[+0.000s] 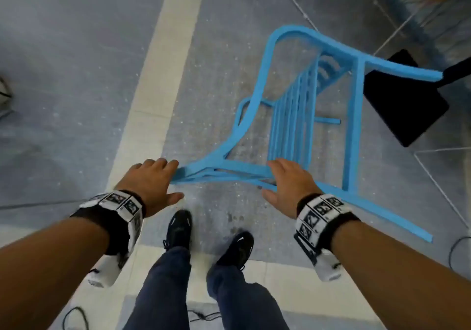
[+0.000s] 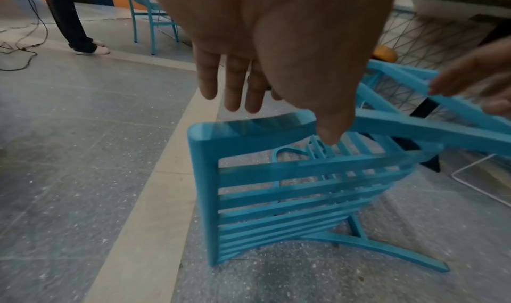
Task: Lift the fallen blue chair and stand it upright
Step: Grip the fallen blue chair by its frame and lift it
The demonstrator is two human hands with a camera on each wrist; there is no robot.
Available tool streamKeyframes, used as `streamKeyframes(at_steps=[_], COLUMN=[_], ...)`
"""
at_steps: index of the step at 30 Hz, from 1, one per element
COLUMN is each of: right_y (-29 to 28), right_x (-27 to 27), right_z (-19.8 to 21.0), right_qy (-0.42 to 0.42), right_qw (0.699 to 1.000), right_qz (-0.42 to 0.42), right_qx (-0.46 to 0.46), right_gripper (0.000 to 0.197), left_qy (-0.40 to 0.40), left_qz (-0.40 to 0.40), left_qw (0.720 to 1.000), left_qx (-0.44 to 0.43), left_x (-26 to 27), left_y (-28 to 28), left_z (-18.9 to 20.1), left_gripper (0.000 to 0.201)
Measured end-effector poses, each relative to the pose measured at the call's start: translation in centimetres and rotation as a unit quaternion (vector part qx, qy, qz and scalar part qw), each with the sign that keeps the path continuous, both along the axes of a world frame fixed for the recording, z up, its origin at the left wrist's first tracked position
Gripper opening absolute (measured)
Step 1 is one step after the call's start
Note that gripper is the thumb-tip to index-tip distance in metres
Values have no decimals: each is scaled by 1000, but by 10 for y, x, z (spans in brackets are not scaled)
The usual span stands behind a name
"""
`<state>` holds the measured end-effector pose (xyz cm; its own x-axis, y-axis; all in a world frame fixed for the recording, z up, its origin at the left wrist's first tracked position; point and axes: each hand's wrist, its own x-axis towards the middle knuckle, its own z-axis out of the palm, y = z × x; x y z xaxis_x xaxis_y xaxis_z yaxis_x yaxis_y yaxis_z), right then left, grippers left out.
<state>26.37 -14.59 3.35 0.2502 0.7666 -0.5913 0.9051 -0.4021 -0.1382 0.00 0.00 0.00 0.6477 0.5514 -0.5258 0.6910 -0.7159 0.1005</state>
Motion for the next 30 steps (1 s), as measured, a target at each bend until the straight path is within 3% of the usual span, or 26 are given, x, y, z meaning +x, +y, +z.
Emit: streamKeyframes(at_steps=[2, 6, 9, 13, 18, 24, 30], right_y=[25, 57, 69, 86, 90, 81, 63], right_x=[-5, -18, -27, -37, -46, -21, 12], right_z=[-17, -52, -72, -86, -83, -29, 73], right_qy=[8, 41, 37, 37, 29, -7, 12], right_qw=[1000, 997, 996, 996, 997, 996, 983], right_qz=[1, -10, -23, -27, -50, -82, -175], right_qx=[-9, -68, -79, -72, -58, -20, 61], right_gripper=[65, 42, 28, 28, 36, 31, 25], left_qy=[44, -33, -82, -136, -121, -158, -252], left_qz=[4, 65, 126, 237, 262, 203, 128], left_qw=[999, 993, 982, 946, 944, 956, 955], left_qx=[-26, -97, -117, -174, -158, -140, -87], left_x=[1, -14, -30, -32, -24, 3, 50], left_y=[10, 24, 26, 28, 28, 26, 37], left_z=[-13, -40, -54, -62, -59, 2, 133], left_gripper=[59, 27, 16, 20, 15, 5, 16])
